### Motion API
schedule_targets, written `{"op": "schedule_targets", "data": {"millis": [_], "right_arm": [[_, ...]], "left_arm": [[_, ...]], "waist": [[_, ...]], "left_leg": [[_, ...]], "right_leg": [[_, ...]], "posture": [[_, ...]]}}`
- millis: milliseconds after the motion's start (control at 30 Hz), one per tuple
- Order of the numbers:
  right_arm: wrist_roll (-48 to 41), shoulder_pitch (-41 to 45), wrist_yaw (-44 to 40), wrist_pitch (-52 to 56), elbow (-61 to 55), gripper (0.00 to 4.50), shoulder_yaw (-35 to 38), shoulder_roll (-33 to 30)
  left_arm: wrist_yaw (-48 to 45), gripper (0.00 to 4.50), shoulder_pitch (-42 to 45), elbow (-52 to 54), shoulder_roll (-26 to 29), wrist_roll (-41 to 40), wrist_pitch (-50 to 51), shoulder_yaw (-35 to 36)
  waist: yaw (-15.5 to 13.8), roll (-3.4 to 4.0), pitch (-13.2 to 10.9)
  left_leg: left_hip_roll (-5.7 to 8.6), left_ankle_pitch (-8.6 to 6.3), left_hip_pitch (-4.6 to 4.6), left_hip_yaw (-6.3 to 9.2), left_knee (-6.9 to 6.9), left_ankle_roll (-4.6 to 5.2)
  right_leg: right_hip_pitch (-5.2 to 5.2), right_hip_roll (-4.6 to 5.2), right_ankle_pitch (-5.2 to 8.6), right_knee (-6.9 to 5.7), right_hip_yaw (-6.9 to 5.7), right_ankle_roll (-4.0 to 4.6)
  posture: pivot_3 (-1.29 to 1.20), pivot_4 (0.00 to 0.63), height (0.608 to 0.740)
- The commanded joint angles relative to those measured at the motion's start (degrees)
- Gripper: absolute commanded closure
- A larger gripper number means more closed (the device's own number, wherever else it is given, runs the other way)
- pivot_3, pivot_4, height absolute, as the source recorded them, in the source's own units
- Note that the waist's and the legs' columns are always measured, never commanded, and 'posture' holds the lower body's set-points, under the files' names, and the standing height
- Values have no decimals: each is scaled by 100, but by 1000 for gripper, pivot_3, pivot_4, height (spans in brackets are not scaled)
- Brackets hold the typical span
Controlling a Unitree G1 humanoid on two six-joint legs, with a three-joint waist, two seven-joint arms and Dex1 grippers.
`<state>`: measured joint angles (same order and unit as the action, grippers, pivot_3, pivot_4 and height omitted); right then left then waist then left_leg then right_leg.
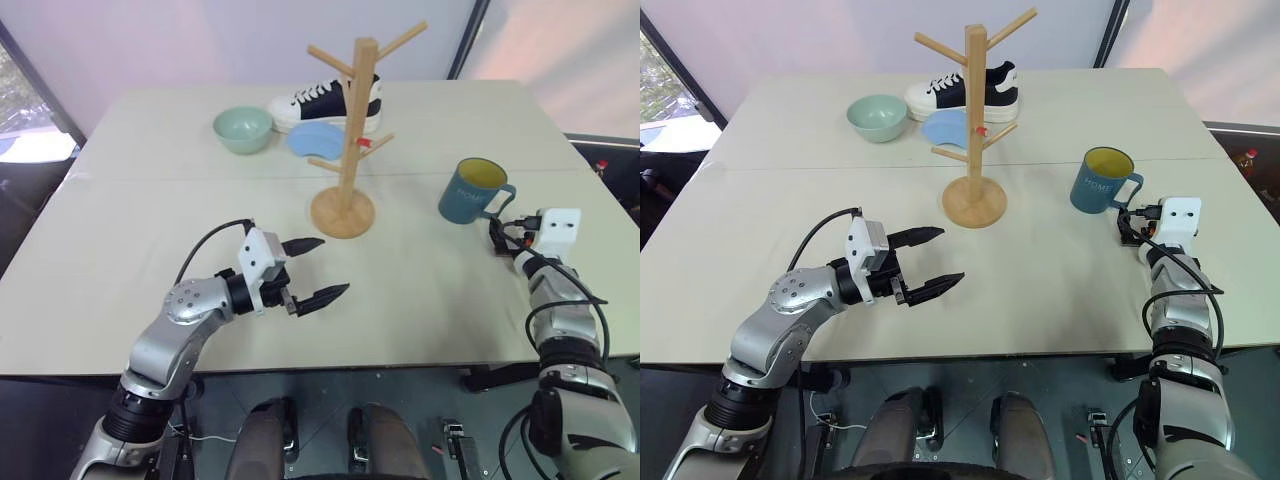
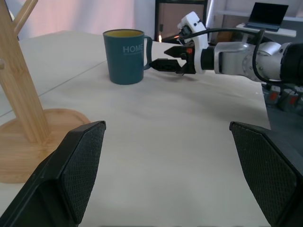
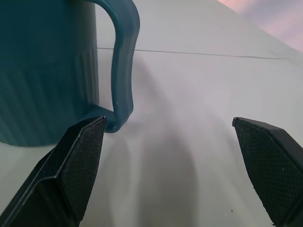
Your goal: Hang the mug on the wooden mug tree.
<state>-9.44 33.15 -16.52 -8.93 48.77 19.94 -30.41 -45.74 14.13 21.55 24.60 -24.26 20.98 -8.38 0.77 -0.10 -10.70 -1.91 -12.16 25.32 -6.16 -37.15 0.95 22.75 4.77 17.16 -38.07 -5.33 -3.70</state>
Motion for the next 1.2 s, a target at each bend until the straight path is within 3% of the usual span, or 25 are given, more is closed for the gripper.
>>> {"op": "schedule_targets", "data": {"millis": [33,367,467,633,700,867,1033,1200], "right_arm": [[78,331,43,-268,309,71,-35,-148],[144,822,-68,-560,1081,71,-170,-132],[123,936,-150,-616,1211,910,-172,-110],[97,1005,-333,-701,1290,3595,-179,-79],[94,1003,-359,-714,1302,4467,-173,-85],[33,891,-567,-780,1086,4467,-176,-56],[223,480,-1024,-800,3,4467,-541,-137],[170,-601,-2598,-283,-3786,4467,-1534,-829]], "left_arm": [[25,0,47,227,4,5,-70,4],[85,0,24,237,11,26,-82,18],[116,0,13,247,17,36,-88,19],[148,0,5,248,15,51,-100,15],[155,0,-4,252,13,55,-105,14],[157,0,-36,247,14,57,-120,29],[195,0,-116,192,96,96,-209,188],[201,0,-119,-298,327,9,-538,947]], "waist": [[7,0,0],[0,0,0],[4,0,0],[2,0,0],[-1,0,0],[2,0,0],[0,0,0],[6,22,-10]], "left_leg": [[0,0,-1,0,0,1],[-2,6,-2,1,0,-5],[-2,6,-2,0,1,-6],[-2,7,-2,0,1,-6],[-2,7,-2,0,0,-6],[-2,7,-2,0,0,-6],[-2,7,-2,1,1,-6],[-4,-4,-1,4,8,12]], "right_leg": [[0,-1,0,-1,0,0],[-1,-3,0,-3,2,0],[0,-3,0,-3,2,0],[0,-3,0,-4,2,0],[0,-3,0,-4,2,0],[-1,-2,0,-4,2,0],[0,-2,0,-4,2,0],[5,-1,0,-8,2,0]], "posture": [[0,150,730],[0,150,730],[0,150,730],[0,150,730],[0,150,730],[0,150,730],[0,150,730],[0,150,730]]}}
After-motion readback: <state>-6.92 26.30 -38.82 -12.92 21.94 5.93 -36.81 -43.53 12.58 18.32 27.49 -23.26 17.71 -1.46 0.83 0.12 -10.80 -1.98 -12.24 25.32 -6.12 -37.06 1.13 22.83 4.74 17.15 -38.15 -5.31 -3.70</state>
